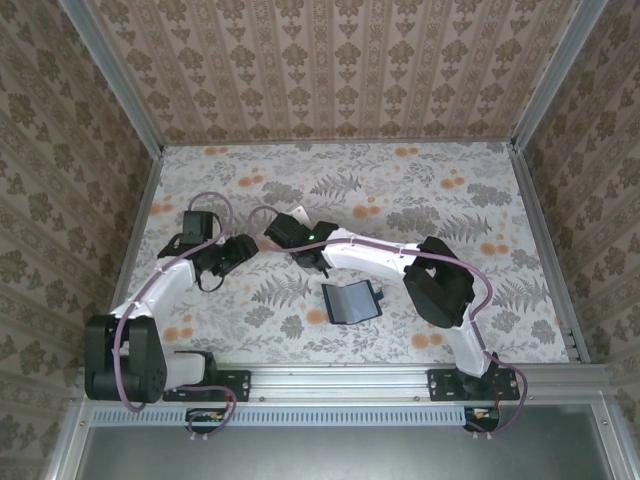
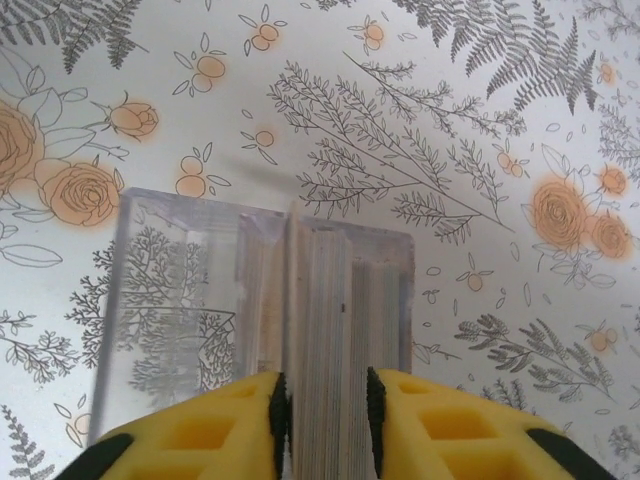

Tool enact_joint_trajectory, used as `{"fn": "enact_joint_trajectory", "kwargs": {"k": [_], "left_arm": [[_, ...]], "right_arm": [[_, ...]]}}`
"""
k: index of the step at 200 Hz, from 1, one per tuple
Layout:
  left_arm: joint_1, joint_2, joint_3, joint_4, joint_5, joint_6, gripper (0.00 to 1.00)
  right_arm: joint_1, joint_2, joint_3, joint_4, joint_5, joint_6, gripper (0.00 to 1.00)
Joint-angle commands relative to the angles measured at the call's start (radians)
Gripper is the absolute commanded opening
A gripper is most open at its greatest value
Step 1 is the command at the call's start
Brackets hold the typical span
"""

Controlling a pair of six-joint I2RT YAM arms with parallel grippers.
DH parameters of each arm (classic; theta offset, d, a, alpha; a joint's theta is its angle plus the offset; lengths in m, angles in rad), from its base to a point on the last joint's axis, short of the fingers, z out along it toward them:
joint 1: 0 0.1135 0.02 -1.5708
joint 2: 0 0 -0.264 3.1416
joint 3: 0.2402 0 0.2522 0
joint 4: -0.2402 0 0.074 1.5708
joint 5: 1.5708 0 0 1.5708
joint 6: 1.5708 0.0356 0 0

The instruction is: Put the credit cards into the card holder

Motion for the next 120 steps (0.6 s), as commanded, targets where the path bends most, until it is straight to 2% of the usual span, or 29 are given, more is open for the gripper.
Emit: {"fn": "enact_joint_trajectory", "kwargs": {"k": [1,15,48,72,93,120], "left_arm": [[-0.012,0.006,-0.007,0.022,0.007,0.012,0.63],[-0.012,0.018,0.010,0.009,0.001,0.021,0.63],[-0.047,0.018,0.015,0.042,0.047,0.038,0.63],[-0.087,-0.009,0.030,0.021,0.113,0.071,0.62],[-0.127,-0.047,0.014,-0.002,0.138,0.091,0.61],[-0.219,-0.073,0.031,-0.035,0.138,0.092,0.60]], "right_arm": [[-0.006,-0.052,0.013,-0.034,-0.017,-0.022,0.20],[-0.005,-0.061,0.017,-0.034,-0.025,-0.035,0.11],[-0.009,-0.091,0.021,-0.050,-0.072,-0.042,0.03],[-0.057,-0.171,-0.044,-0.029,-0.249,0.027,0.00],[-0.109,-0.286,-0.191,0.110,-0.418,0.082,0.00],[-0.195,-0.432,-0.369,0.233,-0.615,0.157,0.00]]}}
